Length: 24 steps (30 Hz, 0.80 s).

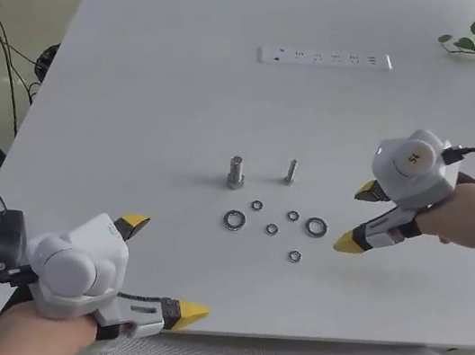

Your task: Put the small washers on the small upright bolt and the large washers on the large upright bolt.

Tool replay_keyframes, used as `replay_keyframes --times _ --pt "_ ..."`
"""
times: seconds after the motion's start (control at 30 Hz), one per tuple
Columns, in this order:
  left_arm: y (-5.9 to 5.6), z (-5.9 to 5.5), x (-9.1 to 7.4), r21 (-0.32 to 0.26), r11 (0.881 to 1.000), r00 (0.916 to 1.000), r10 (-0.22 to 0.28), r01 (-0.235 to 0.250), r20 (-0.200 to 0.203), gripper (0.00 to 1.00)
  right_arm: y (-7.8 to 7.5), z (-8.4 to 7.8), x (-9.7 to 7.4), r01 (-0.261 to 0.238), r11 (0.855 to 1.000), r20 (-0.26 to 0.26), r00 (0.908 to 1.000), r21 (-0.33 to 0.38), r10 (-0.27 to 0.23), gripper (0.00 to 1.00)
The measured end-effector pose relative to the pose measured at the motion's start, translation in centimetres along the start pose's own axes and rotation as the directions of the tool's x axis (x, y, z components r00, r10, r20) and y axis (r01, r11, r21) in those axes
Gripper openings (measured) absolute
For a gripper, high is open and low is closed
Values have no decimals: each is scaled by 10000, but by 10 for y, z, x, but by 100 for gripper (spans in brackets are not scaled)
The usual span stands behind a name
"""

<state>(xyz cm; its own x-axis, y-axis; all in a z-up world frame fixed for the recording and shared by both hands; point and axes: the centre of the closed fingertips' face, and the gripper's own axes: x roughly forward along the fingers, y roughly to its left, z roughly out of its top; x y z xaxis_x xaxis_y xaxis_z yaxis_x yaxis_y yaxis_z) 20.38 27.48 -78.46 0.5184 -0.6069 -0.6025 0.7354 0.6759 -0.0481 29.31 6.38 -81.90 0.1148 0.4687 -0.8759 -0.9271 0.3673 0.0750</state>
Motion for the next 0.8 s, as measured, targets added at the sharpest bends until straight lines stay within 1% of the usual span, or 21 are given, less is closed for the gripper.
replay_keyframes --times 0.1,0.23,0.27,0.4,0.43,0.57,0.67,0.8 --pt "1 -2 0 3 10000 10000 7 -7 -87 92 -1 2 4 -77 9999 -109 9999 -91 76 62" --pt "4 -3 -1 -59 10000 10000 61 -61 -32 91 -3 5 10 -170 9997 -197 9997 -178 167 61" --pt "5 -3 -1 -60 9999 10000 81 -81 -45 91 -2 6 12 -212 9993 -223 9995 -307 205 60" --pt "6 -4 -2 -50 9999 9999 112 -112 -46 91 -6 4 16 -262 9983 -436 9988 -525 239 59" --pt "5 -4 -2 -95 9999 10000 91 -92 -37 91 -7 4 19 -267 9976 -596 9980 -640 229 59" --pt "4 -7 -2 -57 10000 9999 45 -46 -148 91 -12 3 27 -258 9959 -785 9967 -872 190 58" --pt "3 -6 -2 -37 10000 9999 12 -13 -151 90 -13 4 31 -275 9923 -955 9953 -1212 159 55" --pt "3 -3 -2 -45 10000 10000 -9 9 -58 89 -14 1 40 -431 9897 -1076 9938 -1367 284 53"
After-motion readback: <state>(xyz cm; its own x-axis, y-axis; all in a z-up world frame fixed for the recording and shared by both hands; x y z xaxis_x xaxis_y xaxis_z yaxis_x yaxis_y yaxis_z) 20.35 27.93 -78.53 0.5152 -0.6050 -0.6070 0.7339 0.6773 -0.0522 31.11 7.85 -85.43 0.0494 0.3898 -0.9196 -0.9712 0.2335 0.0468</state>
